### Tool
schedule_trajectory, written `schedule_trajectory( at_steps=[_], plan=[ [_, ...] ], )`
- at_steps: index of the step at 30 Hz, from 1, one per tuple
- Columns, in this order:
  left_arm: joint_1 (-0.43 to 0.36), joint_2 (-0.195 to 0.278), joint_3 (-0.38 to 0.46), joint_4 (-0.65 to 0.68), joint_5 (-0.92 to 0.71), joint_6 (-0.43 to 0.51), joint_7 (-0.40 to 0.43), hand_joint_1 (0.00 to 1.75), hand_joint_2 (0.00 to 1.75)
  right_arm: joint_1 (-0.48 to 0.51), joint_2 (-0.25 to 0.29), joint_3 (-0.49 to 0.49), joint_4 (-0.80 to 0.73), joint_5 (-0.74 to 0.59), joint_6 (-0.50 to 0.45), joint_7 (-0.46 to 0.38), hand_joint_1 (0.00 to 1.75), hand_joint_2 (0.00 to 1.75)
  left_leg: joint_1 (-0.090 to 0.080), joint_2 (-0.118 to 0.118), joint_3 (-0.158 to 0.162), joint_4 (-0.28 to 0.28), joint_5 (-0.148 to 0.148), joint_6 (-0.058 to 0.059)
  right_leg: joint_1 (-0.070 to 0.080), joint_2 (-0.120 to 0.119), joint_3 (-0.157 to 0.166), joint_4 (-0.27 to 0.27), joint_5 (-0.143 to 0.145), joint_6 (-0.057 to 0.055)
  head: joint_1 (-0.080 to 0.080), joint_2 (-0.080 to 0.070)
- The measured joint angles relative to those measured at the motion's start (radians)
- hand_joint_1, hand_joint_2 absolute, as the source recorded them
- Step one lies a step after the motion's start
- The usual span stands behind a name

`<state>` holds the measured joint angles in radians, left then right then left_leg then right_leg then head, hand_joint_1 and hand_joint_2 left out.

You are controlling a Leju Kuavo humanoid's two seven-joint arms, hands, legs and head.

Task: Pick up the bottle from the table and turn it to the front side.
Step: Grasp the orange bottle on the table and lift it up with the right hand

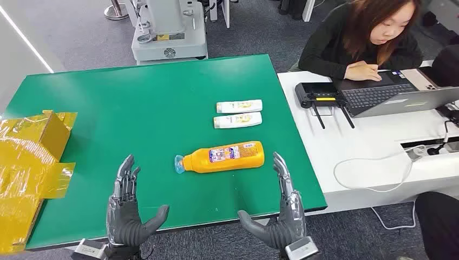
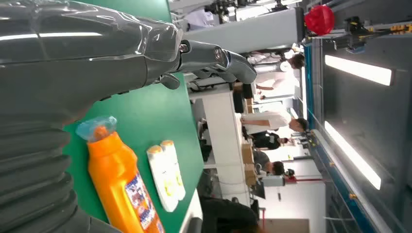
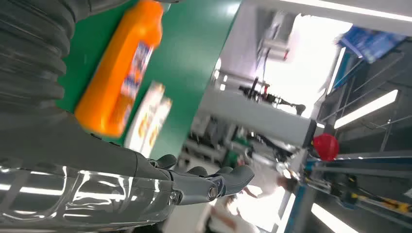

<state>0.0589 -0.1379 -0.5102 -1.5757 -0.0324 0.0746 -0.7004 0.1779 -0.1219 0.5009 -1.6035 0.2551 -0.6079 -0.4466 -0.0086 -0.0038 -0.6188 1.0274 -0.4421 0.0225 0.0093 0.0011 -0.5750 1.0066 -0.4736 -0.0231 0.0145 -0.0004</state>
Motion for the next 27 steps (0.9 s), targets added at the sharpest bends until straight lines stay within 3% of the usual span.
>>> schedule_trajectory(
  at_steps=[4, 10, 19, 23, 27],
  plan=[
    [-0.044, -0.019, -0.006, 0.037, 0.010, -0.022, 0.000, 0.00, 1.75, -0.038, -0.008, -0.039, 0.028, 0.122, 0.001, 0.055, 0.00, 1.75, 0.000, 0.000, 0.000, 0.000, 0.000, 0.000, 0.000, 0.000, 0.000, 0.000, 0.001, 0.000, 0.000, 0.000],
    [-0.123, -0.044, -0.008, 0.104, 0.030, -0.056, 0.000, 0.00, 1.75, -0.142, -0.009, -0.107, 0.091, 0.254, 0.095, 0.137, 0.00, 1.75, 0.000, 0.001, 0.000, 0.000, 0.001, 0.001, 0.000, 0.001, 0.000, 0.000, 0.002, 0.001, 0.000, 0.000],
    [-0.177, -0.060, -0.010, 0.174, 0.037, -0.088, 0.000, 0.00, 1.75, -0.315, -0.008, -0.143, 0.274, 0.257, 0.259, 0.188, 0.00, 1.75, 0.000, 0.000, 0.000, 0.001, 0.001, 0.001, 0.000, 0.001, 0.000, 0.000, 0.002, 0.001, 0.000, 0.000],
    [-0.205, -0.061, -0.010, 0.195, 0.046, -0.104, 0.000, 0.00, 1.75, -0.412, -0.007, -0.135, 0.399, 0.225, 0.455, 0.223, 0.00, 1.75, 0.000, 0.001, 0.000, 0.001, 0.001, 0.001, 0.000, 0.002, 0.000, 0.000, 0.002, 0.001, 0.000, 0.000],
    [-0.229, -0.065, -0.014, 0.221, 0.046, -0.126, 0.000, 0.00, 1.75, -0.573, -0.008, -0.075, 0.612, 0.276, 0.632, 0.230, 0.00, 1.75, 0.000, 0.002, 0.000, 0.001, 0.003, 0.001, 0.000, 0.002, 0.000, 0.001, 0.003, 0.001, 0.000, 0.000]
  ],
)
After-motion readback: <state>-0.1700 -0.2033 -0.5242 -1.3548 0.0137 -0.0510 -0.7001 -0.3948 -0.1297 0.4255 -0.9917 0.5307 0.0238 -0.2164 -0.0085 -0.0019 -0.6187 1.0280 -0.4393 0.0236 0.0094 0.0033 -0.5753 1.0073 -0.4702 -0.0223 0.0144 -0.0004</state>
